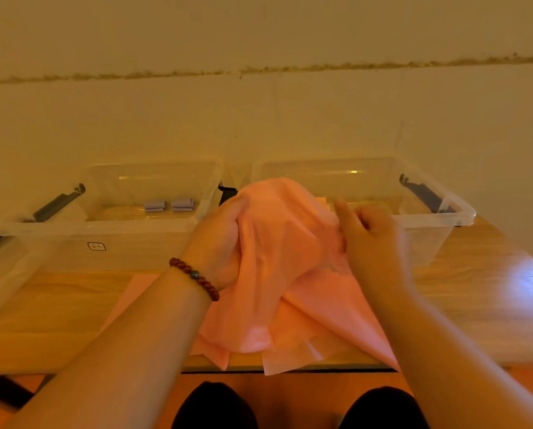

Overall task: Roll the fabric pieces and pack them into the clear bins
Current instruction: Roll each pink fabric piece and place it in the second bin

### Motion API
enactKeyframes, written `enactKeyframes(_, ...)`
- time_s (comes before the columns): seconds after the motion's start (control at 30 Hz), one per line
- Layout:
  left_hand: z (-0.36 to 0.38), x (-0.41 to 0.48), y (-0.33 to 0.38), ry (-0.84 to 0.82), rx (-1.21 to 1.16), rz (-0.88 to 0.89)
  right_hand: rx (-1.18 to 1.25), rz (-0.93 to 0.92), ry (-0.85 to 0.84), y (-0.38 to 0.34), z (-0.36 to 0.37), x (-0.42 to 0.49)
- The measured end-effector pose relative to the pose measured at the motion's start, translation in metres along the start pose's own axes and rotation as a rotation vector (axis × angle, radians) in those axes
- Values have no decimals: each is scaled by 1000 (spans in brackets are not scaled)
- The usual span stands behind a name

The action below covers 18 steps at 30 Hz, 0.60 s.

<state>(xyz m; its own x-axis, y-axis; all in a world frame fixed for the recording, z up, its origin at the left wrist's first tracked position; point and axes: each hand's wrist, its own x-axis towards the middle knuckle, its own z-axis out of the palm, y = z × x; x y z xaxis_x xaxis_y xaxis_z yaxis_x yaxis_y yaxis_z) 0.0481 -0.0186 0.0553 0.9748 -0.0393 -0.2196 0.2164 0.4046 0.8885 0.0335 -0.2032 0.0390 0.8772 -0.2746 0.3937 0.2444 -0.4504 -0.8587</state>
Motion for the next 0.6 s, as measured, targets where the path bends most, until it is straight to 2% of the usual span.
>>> enactKeyframes(0.13, 1, -5, 1, 0, -37, -13, 101, 346, -77, 19, 3, -24)
enactKeyframes(0.23, 3, -8, 4, 20, -43, -11, 517, 576, -56, 8, 8, -25)
enactKeyframes(0.33, 2, -10, 5, 30, -34, -3, 752, 656, 17, 2, 14, -24)
enactKeyframes(0.5, -2, -10, 2, 46, 4, 11, 895, 719, 101, -3, 16, -14)
enactKeyframes(0.6, -3, -10, 0, 57, 34, 30, 886, 730, 119, -3, 16, -11)
